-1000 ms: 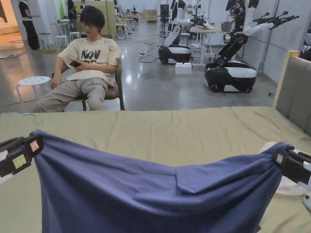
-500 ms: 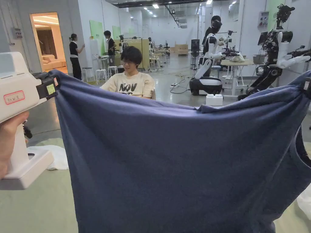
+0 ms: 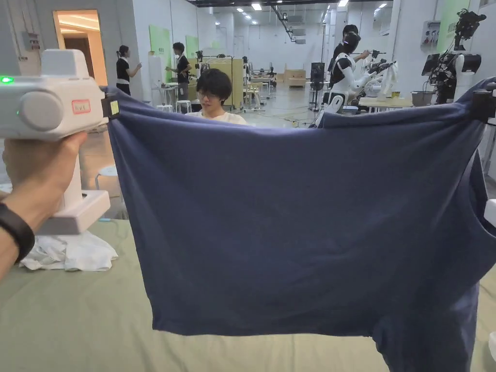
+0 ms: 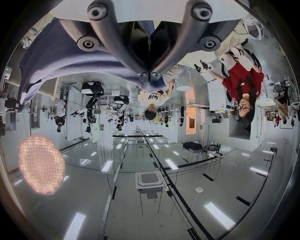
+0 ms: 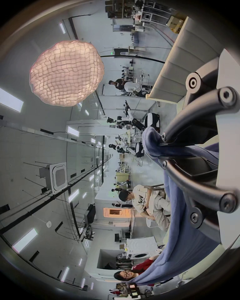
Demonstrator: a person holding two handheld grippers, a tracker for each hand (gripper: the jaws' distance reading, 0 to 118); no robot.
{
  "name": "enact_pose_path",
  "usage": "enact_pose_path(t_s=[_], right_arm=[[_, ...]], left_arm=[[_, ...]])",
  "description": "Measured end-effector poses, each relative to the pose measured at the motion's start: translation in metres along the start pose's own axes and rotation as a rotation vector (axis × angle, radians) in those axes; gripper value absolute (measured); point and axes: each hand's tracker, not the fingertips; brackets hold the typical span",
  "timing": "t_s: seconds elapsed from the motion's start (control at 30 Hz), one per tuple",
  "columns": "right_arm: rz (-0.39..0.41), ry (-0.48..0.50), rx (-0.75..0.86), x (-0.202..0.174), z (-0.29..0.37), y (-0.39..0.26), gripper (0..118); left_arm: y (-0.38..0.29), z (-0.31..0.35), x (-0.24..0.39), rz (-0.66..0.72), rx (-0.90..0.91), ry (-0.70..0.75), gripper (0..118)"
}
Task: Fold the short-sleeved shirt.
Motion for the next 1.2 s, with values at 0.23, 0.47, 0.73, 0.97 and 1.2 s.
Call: enact_pose_path(t_s=[0.23,0.47,0.73,0.97,1.2], right_arm=[[-0.045,-0.021,-0.022,-0.007,-0.040,-0.008,8],[-0.024,-0.020,-0.078,-0.014,-0.068,-0.039,8],[-0.054,0.003,-0.271,-0.014,-0.074,-0.145,8],[-0.076,0.029,-0.283,0.012,0.002,-0.219,8],[-0.210,0.061,-0.437,0.050,0.139,-0.315,8]], left_arm=[[-0.006,-0.040,0.005,0.032,-0.025,0.006,0],[-0.043,-0.060,0.016,-0.004,-0.086,-0.011,0],[-0.147,-0.057,0.019,0.045,-0.271,-0.031,0],[-0.217,0.032,0.003,0.247,-0.285,-0.135,0],[-0.296,0.173,-0.014,0.289,-0.355,-0.146,0]])
